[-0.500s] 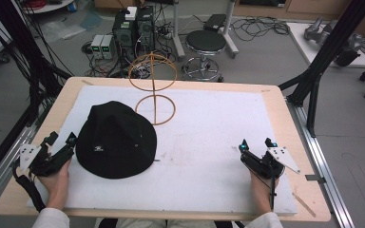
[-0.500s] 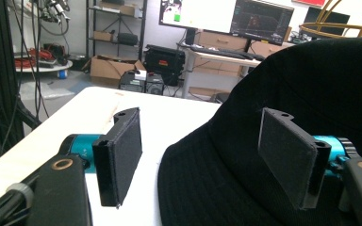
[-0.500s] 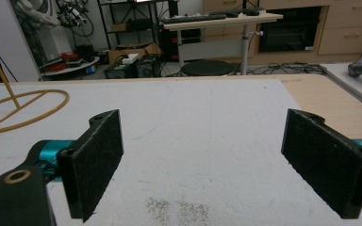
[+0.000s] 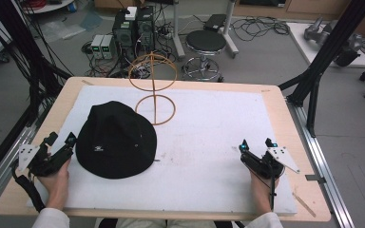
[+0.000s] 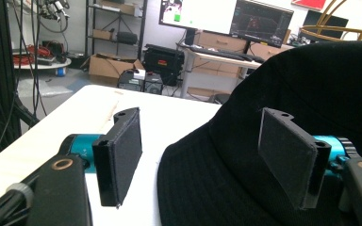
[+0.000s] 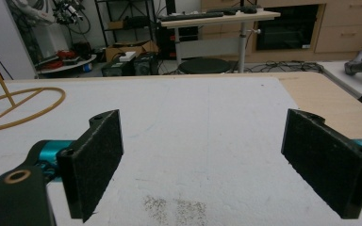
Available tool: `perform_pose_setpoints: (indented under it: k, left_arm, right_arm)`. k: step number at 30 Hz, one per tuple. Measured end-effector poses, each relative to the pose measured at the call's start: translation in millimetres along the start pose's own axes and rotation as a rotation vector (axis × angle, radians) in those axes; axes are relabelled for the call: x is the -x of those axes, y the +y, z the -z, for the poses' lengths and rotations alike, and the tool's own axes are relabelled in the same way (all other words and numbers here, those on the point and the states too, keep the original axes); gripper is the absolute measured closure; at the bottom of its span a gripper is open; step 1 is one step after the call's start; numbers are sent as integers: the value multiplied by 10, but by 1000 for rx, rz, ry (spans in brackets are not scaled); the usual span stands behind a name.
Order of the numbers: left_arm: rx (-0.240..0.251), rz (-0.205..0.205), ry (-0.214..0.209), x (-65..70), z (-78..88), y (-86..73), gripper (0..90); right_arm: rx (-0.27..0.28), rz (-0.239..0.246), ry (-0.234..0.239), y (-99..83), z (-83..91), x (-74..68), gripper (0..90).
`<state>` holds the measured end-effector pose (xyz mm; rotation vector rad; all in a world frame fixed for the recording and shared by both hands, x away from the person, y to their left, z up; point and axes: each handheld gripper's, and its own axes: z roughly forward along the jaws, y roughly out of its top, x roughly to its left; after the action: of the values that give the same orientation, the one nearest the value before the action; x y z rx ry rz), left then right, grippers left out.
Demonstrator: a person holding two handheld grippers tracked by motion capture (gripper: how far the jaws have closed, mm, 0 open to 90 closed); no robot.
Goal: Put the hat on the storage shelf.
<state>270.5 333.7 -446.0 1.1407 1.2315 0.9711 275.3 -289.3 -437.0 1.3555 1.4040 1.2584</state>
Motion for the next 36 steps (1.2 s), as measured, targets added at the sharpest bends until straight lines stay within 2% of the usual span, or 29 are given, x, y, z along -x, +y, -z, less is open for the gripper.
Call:
perform_pose_setpoints:
  k: [6,10,15,18,22,28,30,32,34,36]
  left_arm:
    - [4,6,6,-10,11,4,309]
    - [2,10,-7,8,11,6,309]
    - [18,2,-44,89,15,53,309]
    - [27,-1,-84,149,16,96,309]
    - [34,0,-107,179,23,128,309]
    - [36,13,-119,207,27,150,310]
    - [33,21,-153,226,24,176,310]
    - [30,24,-165,233,20,185,310]
    - [14,31,-213,252,-3,208,309]
    - [9,32,-233,263,-9,218,308]
  right_arm:
    - [-1,-4,1,-1,-1,-1,126]
    - [0,1,3,0,-4,4,126]
    - [-2,-2,6,-1,-6,4,126]
    - [-1,-2,9,0,-4,3,126]
    - [-1,-2,11,0,-6,4,126]
    - [-7,-5,19,-2,-10,-1,126]
    - [-6,-5,20,-2,-10,-2,126]
    - [-6,-8,20,-3,-12,-2,126]
    - [-4,-6,19,-2,-13,3,126]
    - [-5,-7,20,-2,-12,3,126]
